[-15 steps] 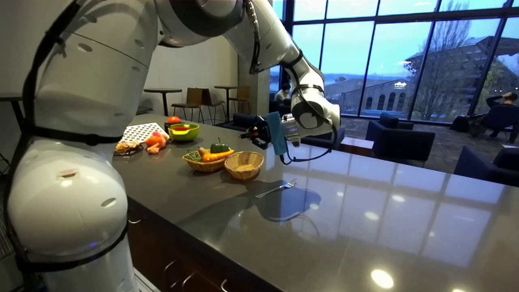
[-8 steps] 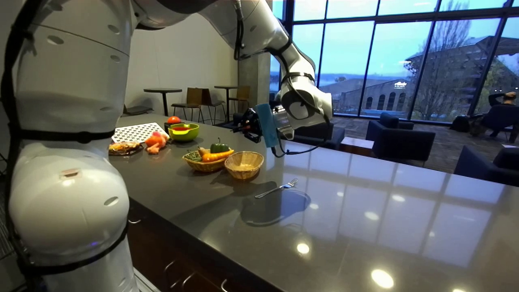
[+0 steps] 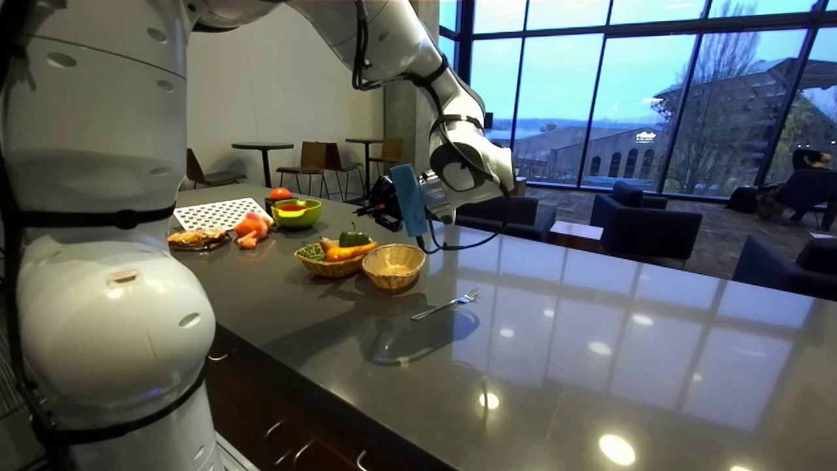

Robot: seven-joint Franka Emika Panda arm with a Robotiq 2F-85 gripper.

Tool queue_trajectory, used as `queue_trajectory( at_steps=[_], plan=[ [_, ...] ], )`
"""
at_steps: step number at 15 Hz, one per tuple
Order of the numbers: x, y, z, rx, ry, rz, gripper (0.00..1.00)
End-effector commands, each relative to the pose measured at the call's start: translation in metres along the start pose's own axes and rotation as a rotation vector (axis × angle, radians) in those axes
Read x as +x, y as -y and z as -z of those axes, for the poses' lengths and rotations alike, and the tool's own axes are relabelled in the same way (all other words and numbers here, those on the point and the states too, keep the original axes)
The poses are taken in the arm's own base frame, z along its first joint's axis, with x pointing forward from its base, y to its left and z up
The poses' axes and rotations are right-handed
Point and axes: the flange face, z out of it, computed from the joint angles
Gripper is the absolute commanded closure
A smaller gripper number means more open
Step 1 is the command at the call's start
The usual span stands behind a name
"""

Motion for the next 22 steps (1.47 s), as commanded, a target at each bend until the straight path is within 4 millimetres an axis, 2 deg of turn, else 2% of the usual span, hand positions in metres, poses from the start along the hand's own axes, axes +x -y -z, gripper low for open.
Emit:
queue_trajectory(
  at_steps=[1, 10, 22],
  plan=[
    [-0.017, 0.006, -0.011, -0.013, -0.005, -0.032, 0.99],
    [-0.029, -0.010, -0.047, -0.048, 0.039, -0.101, 0.99],
    [-0.033, -0.024, -0.070, -0.147, 0.050, -0.175, 0.99]
  ],
)
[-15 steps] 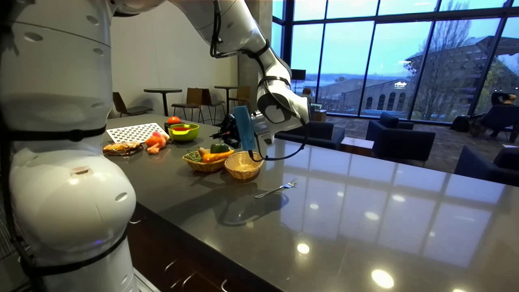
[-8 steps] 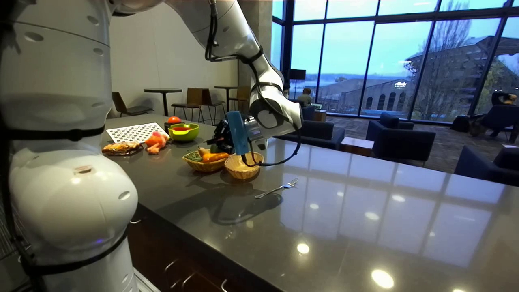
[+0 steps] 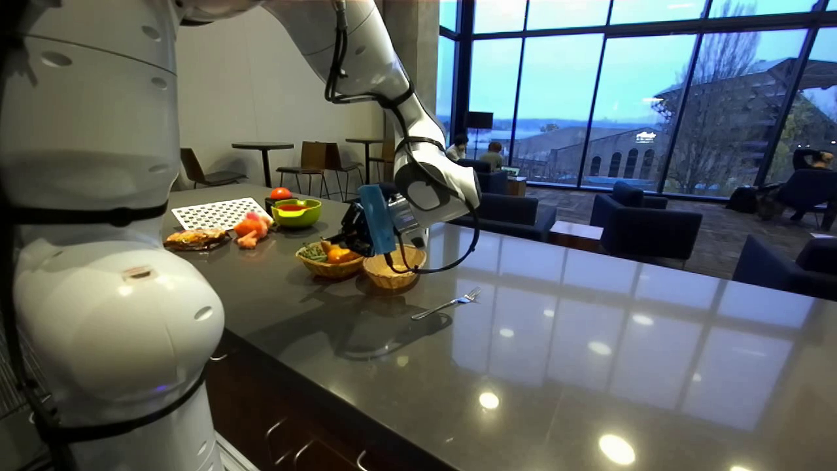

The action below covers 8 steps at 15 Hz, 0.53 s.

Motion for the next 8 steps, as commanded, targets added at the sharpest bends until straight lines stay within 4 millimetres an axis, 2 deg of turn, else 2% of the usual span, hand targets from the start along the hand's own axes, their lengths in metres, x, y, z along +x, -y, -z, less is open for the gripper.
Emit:
queue_trajectory(
  at_steps=[1, 8],
  plan=[
    [-0.009, 0.008, -0.003, -0.047, -0.008, -0.025, 0.99],
    [-0.009, 0.019, -0.003, -0.052, 0.000, -0.002, 0.99]
  ],
)
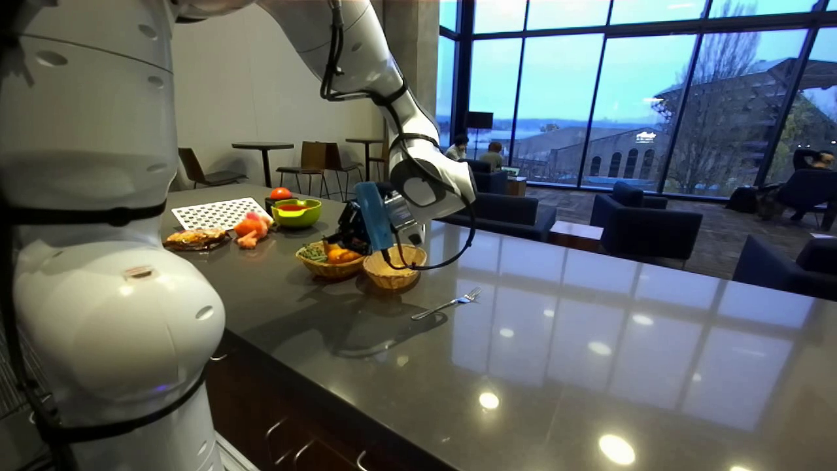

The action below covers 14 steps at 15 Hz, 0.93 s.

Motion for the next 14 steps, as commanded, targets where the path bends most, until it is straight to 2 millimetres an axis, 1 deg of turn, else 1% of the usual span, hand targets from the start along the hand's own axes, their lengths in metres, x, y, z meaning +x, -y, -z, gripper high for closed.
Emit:
queue_trajectory(
  at_steps=[1, 3, 8, 11, 14],
  plan=[
    [-0.011, 0.015, 0.004, -0.020, -0.011, 0.011, 0.99],
    [-0.015, 0.023, 0.008, -0.020, -0.023, 0.034, 0.99],
    [-0.024, 0.040, 0.027, -0.009, -0.073, 0.084, 0.99],
    [-0.030, 0.043, 0.041, 0.006, -0.114, 0.096, 0.99],
    [-0.038, 0.040, 0.058, 0.026, -0.166, 0.101, 0.99]
  ],
)
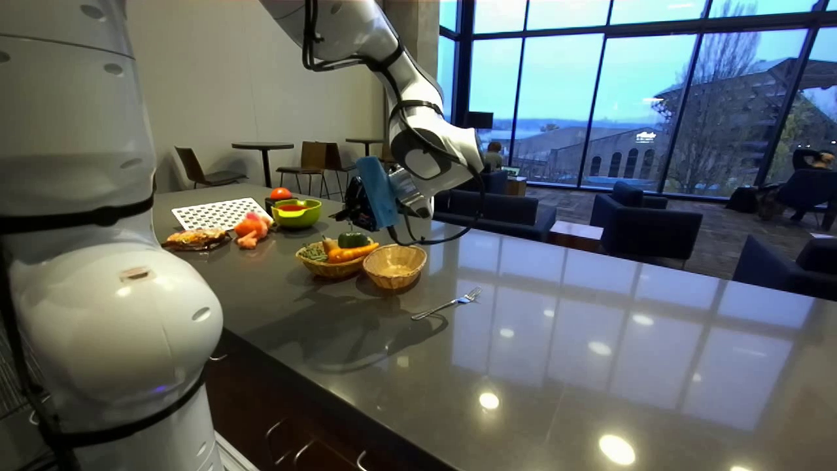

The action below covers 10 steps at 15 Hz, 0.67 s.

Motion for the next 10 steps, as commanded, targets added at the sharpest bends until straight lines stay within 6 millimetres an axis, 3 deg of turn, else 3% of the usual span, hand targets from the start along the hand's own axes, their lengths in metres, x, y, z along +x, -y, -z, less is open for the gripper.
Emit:
queue_trajectory(
  at_steps=[1, 10],
  plan=[
    [-0.017, 0.001, 0.023, 0.025, -0.083, 0.016, 0.99],
    [-0.030, -0.006, 0.055, 0.013, -0.224, 0.020, 0.99]
  ],
)
